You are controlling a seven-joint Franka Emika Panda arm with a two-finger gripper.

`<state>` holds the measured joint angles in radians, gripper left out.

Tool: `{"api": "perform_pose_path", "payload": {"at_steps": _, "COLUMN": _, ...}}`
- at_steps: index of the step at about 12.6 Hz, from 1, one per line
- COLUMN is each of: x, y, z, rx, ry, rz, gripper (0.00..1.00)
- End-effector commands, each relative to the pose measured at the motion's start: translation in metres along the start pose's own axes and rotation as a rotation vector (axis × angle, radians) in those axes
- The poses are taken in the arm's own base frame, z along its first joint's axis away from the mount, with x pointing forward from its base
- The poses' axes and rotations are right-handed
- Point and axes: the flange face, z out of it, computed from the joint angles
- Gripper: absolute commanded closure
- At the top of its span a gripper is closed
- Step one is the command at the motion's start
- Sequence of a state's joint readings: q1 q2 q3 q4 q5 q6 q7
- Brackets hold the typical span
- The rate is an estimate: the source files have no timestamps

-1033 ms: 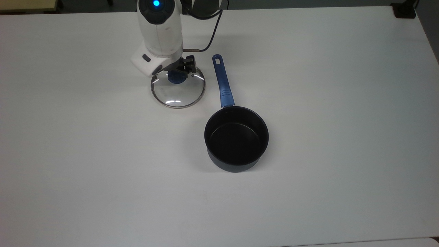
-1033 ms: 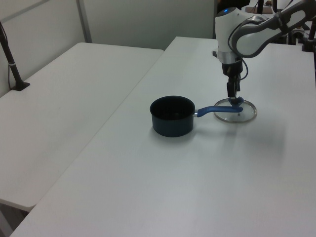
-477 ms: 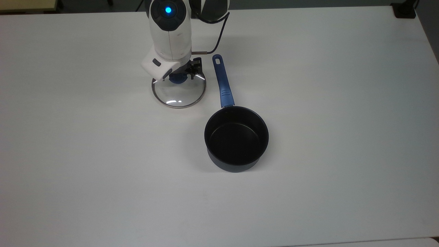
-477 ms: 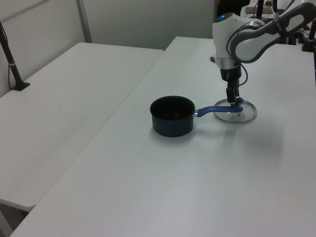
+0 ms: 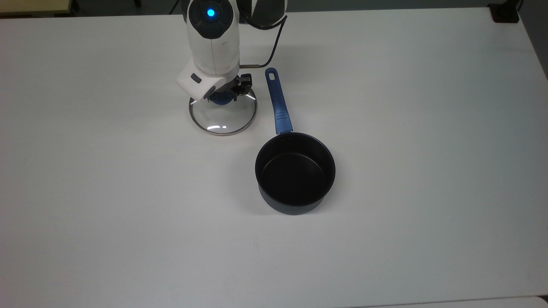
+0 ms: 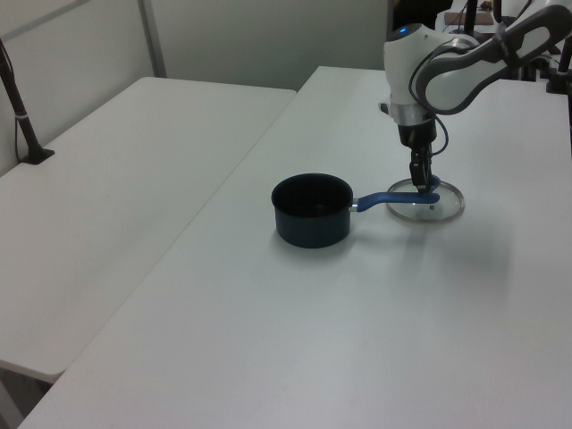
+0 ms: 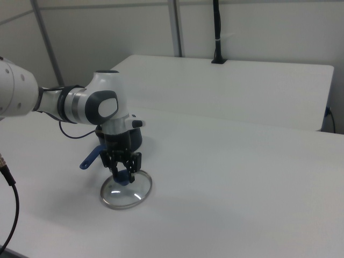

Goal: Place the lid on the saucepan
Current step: 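Close the gripper on the blue knob, then lift the glass lid and carry it over the saucepan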

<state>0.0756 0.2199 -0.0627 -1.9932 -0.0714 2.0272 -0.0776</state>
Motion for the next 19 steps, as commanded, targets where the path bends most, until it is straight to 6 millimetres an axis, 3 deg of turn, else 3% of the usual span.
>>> {"api": "perform_pose_path", "payload": {"at_steps": 1, "x": 0.001, "y": 0.03, "z": -0.07, "rx": -0.015, "ry": 0.039, "rz": 0.035, "gripper": 0.53}}
{"api": "perform_pose_path", "payload": {"at_steps": 3, "x": 0.011, "y": 0.048, "z": -0.12, "rx": -0.015, "ry": 0.086, "rz": 0.086, "gripper": 0.53}}
{"api": "perform_pose_path", "payload": {"at_steps": 4, "x": 0.021, "y": 0.05, "z": -0.134, "rx": -0.018, "ry": 0.115, "rz": 0.127, "gripper": 0.53}}
{"api": "perform_pose_path", "payload": {"at_steps": 6, "x": 0.049, "y": 0.038, "z": -0.142, "rx": -0.014, "ry": 0.129, "rz": 0.258, "gripper": 0.52}}
{"api": "perform_pose_path", "payload": {"at_steps": 8, "x": 0.07, "y": 0.005, "z": -0.15, "rx": -0.003, "ry": 0.102, "rz": 0.337, "gripper": 0.52}}
{"api": "perform_pose_path", "payload": {"at_steps": 12, "x": 0.092, "y": -0.075, "z": -0.154, "rx": 0.024, "ry": 0.124, "rz": 0.475, "gripper": 0.52}}
{"api": "perform_pose_path", "payload": {"at_steps": 16, "x": 0.124, "y": -0.098, "z": -0.152, "rx": 0.101, "ry": 0.175, "rz": 0.602, "gripper": 0.52}}
{"api": "perform_pose_path", "payload": {"at_steps": 19, "x": 0.143, "y": -0.107, "z": -0.133, "rx": 0.126, "ry": 0.211, "rz": 0.653, "gripper": 0.52}}
